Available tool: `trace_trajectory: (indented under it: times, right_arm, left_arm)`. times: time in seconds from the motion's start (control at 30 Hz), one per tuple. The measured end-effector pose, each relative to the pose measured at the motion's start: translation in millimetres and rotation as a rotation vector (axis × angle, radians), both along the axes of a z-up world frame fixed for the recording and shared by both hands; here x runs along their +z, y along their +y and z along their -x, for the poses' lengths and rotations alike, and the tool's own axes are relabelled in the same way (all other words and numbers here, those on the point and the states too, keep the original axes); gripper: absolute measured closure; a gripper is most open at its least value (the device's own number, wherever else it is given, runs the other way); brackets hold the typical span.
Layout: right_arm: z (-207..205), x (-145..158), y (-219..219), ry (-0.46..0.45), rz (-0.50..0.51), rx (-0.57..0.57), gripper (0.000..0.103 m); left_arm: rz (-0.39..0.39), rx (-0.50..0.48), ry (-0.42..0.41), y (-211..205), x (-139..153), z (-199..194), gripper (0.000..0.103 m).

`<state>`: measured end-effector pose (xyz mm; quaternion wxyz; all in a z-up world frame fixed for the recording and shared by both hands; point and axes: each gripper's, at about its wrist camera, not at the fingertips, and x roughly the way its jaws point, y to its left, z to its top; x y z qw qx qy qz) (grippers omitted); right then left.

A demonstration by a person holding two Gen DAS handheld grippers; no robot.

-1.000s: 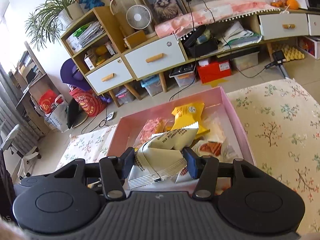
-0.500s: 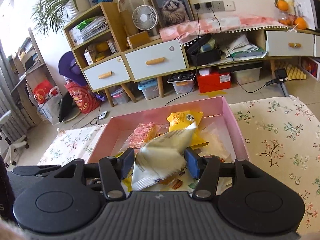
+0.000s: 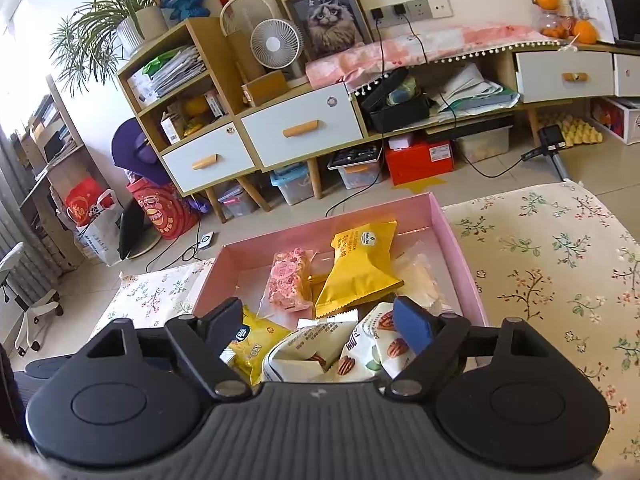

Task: Organize snacks
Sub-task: 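Open the left tool into the box while the right tool releases the white pack inside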

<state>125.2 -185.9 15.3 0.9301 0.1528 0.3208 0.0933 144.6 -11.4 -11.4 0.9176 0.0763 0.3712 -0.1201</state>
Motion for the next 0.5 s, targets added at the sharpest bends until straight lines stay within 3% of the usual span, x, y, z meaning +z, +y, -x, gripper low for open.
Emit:
trace_trajectory:
  times: [0.5]
  right_arm:
    - [24.8,8.6,-8.0,0.015,0.099,0.022,0.002]
  left_arm:
    - [-0.004,0.025,0.008,-0.4,8.2,46.7,0.017]
